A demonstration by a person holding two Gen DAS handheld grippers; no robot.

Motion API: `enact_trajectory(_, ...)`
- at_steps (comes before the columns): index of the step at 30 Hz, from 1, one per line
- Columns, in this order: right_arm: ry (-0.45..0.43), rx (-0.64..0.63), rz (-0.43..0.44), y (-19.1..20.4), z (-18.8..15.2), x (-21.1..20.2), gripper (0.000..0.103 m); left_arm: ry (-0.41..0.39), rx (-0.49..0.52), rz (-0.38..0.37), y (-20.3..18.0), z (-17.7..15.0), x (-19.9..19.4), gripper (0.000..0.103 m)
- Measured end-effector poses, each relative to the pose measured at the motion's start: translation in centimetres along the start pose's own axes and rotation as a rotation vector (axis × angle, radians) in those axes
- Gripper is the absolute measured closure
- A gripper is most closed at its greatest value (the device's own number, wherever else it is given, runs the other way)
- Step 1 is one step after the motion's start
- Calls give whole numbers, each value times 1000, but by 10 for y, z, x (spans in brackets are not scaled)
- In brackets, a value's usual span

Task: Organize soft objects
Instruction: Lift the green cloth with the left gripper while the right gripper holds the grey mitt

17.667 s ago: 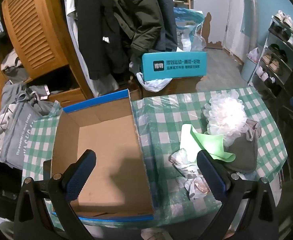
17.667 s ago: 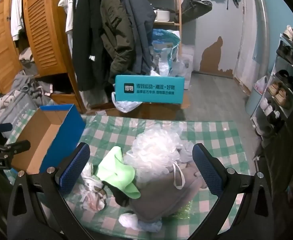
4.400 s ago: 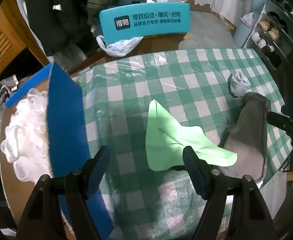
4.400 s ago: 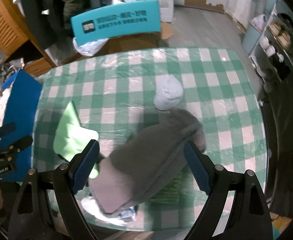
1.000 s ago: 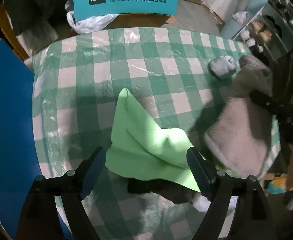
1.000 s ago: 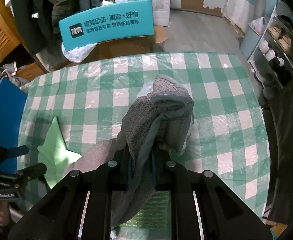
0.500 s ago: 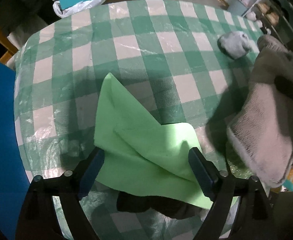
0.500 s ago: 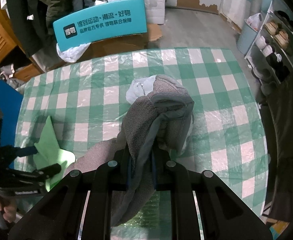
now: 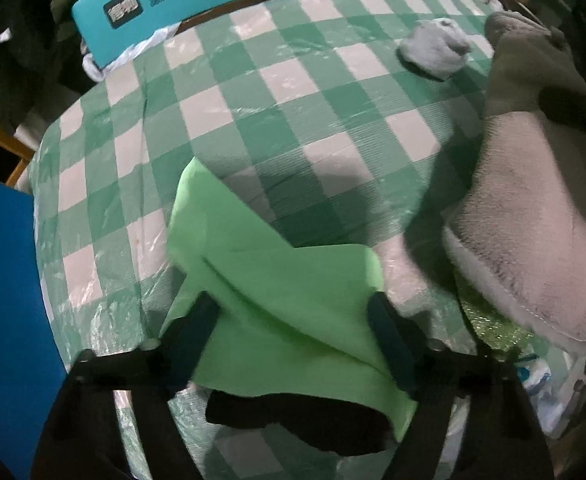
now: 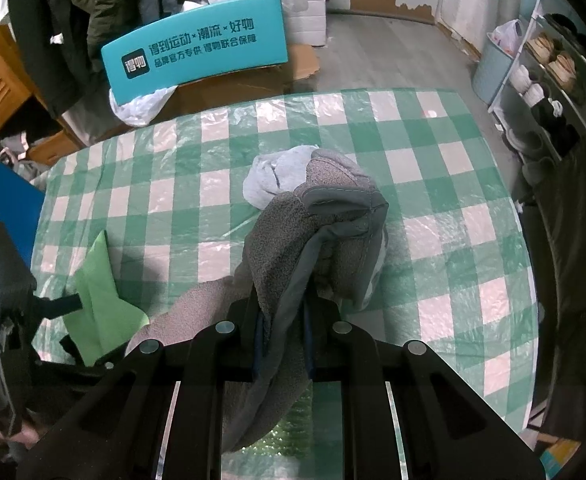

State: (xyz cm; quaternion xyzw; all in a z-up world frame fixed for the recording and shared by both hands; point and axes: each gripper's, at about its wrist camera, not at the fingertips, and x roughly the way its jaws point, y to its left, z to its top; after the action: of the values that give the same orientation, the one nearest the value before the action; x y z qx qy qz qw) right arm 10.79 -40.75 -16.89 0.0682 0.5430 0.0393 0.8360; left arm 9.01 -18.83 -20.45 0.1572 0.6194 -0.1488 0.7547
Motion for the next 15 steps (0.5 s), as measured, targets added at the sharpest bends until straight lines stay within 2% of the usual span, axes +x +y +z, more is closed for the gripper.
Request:
enact_trajectory(1, -1, 0, 2, 0, 0, -1, 90, -7, 11, -5, -2, 0, -2, 40)
enact_trajectory(4, -5, -2, 5, 1, 0, -2, 90, -20, 31, -10, -8, -2, -4, 70)
enact_trajectory(6, -7, 0, 7, 1, -1, -4, 90, -22, 41, -19, -10, -2, -5, 86)
enact_trajectory(9, -10, 1, 13, 2, -1, -6, 90, -24, 47, -37, -6, -1, -3, 91)
enact_trajectory(15, -21, 5, 16, 3, -1, -12, 89, -80, 26, -65, 3, 1, -17, 92)
